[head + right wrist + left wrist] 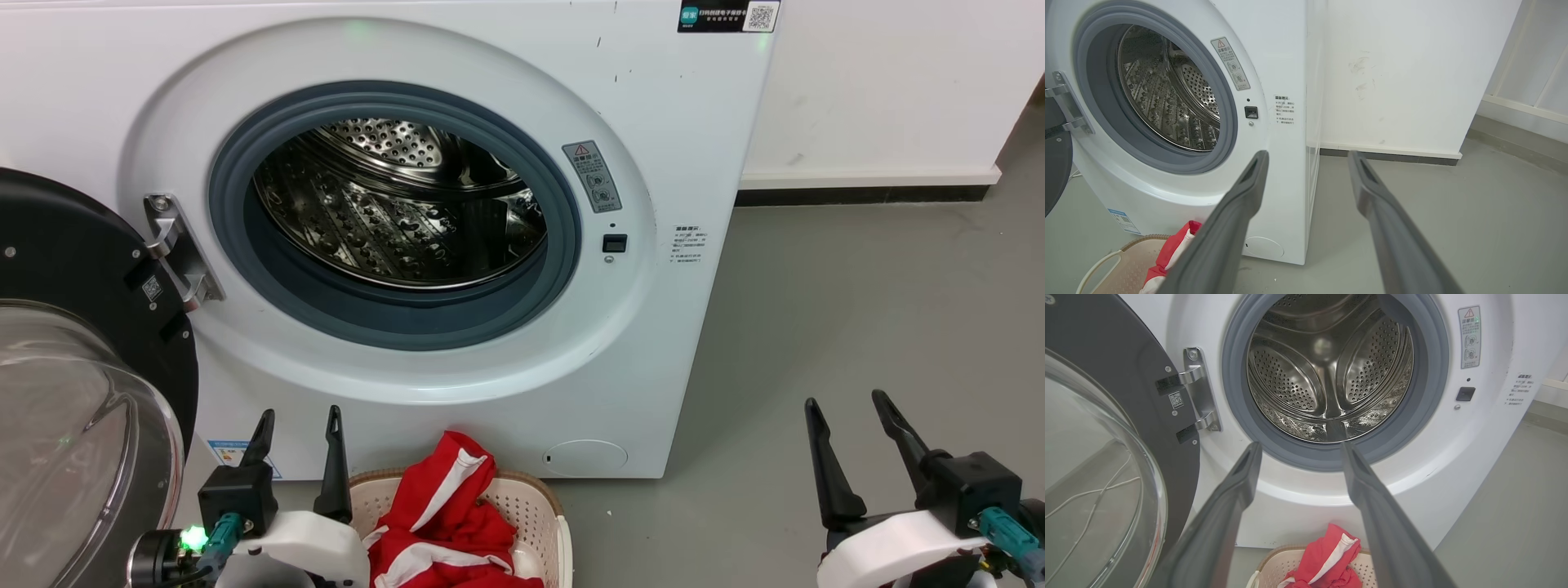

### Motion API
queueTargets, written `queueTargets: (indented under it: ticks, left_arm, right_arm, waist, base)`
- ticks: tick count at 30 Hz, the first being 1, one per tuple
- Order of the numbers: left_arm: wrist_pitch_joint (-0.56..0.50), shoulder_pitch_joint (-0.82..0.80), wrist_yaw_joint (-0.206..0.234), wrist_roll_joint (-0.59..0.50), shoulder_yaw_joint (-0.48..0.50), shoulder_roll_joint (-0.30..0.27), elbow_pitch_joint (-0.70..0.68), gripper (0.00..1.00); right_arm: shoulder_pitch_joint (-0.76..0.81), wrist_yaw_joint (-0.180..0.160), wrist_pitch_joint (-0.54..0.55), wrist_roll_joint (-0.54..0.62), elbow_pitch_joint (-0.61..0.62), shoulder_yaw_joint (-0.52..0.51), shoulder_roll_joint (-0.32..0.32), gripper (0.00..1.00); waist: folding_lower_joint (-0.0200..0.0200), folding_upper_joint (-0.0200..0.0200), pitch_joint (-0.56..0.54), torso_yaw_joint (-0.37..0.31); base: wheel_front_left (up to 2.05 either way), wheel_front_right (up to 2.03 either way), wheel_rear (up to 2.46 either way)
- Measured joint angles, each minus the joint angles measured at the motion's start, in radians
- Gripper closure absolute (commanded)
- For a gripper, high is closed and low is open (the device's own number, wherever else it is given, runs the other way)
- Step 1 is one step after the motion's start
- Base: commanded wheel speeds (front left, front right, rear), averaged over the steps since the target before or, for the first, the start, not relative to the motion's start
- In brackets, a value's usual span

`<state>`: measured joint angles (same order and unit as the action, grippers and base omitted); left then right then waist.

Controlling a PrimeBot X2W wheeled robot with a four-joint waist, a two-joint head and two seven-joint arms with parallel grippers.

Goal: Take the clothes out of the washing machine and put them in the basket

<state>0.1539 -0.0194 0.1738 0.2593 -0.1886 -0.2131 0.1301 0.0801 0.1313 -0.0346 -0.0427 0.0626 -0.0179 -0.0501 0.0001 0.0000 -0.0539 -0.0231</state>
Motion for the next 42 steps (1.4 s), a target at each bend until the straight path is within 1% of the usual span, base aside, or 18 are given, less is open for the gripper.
queueTargets:
  ticks: [1, 2, 6, 22, 32, 42]
  left_arm:
    - [0.0, 0.0, 0.003, 0.0, -0.002, 0.001, -0.001, 0.0]
    - [-0.001, 0.001, 0.003, 0.0, -0.002, 0.003, 0.002, 1.0]
    - [-0.007, 0.023, 0.0, 0.018, -0.002, 0.014, 0.031, 1.0]
    - [-0.063, 0.013, -0.063, 0.294, 0.06, 0.044, 0.052, 1.0]
    - [-0.091, -0.001, -0.096, 0.445, 0.094, 0.062, 0.06, 1.0]
    - [-0.117, -0.01, -0.127, 0.579, 0.125, 0.076, 0.068, 1.0]
  right_arm:
    - [0.0, 0.0, 0.0, 0.0, 0.0, 0.001, 0.0, 0.0]
    - [0.001, 0.0, 0.0, 0.0, -0.003, 0.001, 0.0, 1.0]
    - [0.015, 0.0, 0.0, -0.018, -0.034, 0.003, 0.001, 1.0]
    - [-0.008, 0.0, 0.019, -0.357, -0.092, -0.001, -0.006, 1.0]
    - [-0.031, 0.0, 0.031, -0.536, -0.122, -0.005, -0.011, 1.0]
    - [-0.053, 0.0, 0.041, -0.692, -0.149, -0.011, -0.014, 1.0]
  waist:
    - [0.0, 0.0, 0.0, 0.001]
    - [0.0, 0.0, 0.0, 0.001]
    - [0.0, 0.0, 0.0, 0.002]
    - [0.0, 0.0, 0.008, 0.005]
    - [0.0, 0.0, 0.012, 0.006]
    - [0.0001, 0.0, 0.017, 0.008]
  base:
    - [0.0, 0.0, 0.0]
    - [0.0, 0.0, 0.0]
    - [0.0, 0.0, 0.0]
    - [0.0, 0.0, 0.0]
    - [0.0, 0.0, 0.0]
    - [0.0, 0.0, 0.0]
